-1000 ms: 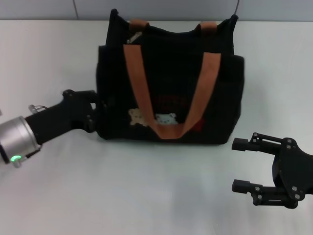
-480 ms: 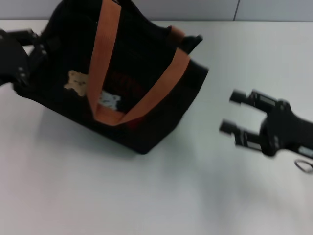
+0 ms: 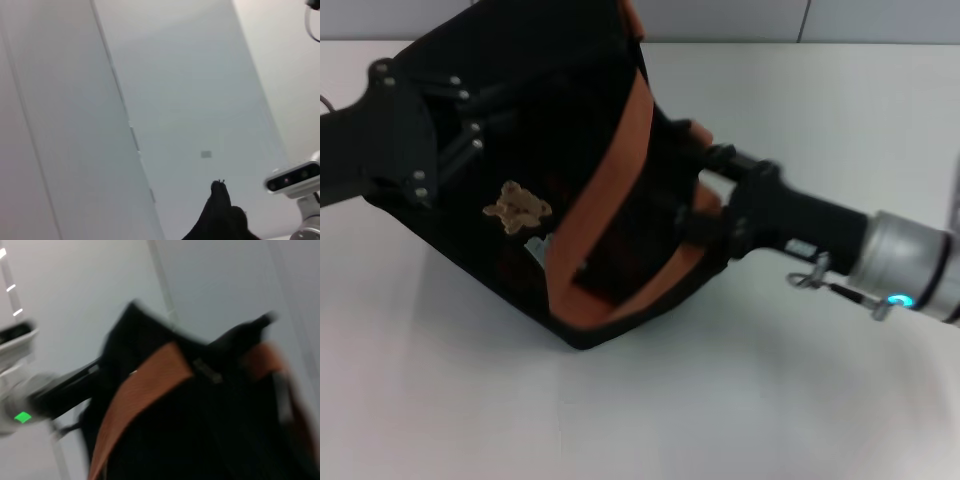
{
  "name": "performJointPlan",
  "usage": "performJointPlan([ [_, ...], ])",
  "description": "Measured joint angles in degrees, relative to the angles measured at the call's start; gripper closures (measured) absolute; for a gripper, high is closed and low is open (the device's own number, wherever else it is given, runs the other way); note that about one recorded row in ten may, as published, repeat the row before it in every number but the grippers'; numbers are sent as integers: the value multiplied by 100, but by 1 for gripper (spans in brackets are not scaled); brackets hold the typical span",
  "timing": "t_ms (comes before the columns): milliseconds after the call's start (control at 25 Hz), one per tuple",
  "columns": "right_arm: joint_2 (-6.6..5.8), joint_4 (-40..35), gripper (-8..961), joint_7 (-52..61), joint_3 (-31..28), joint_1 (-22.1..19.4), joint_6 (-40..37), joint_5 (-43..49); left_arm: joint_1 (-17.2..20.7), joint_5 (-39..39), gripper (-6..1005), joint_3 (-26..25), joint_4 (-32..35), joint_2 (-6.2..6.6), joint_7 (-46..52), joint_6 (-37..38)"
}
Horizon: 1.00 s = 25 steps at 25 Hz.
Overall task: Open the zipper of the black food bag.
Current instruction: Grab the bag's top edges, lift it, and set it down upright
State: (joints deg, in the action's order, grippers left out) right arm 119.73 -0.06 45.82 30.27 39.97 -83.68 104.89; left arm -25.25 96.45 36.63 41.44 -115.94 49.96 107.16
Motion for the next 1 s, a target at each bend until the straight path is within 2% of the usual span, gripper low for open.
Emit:
performJointPlan([
  [200, 11, 153, 177, -10, 337, 268, 14, 152, -41, 1, 921, 32, 17, -55, -41, 4],
  [440, 16, 221, 177, -14, 437, 239, -74, 165, -70, -1, 921, 36, 29, -109, -115, 13],
  [720, 5, -177, 178, -18, 176, -395, -480, 91, -72, 93, 921, 72, -41, -230, -378, -72],
  [800, -8, -401, 178, -19, -184, -719, -802, 85, -63, 148, 922, 113, -99, -251, -453, -110],
  [840, -8, -401, 178, -19, -184, -719, -802, 85, -60, 155, 922, 152, -145, -253, -467, -133],
  [1000, -18, -547, 178, -137, -837, -1003, -997, 82, -90, 156, 924, 381, -370, -254, -593, -296],
])
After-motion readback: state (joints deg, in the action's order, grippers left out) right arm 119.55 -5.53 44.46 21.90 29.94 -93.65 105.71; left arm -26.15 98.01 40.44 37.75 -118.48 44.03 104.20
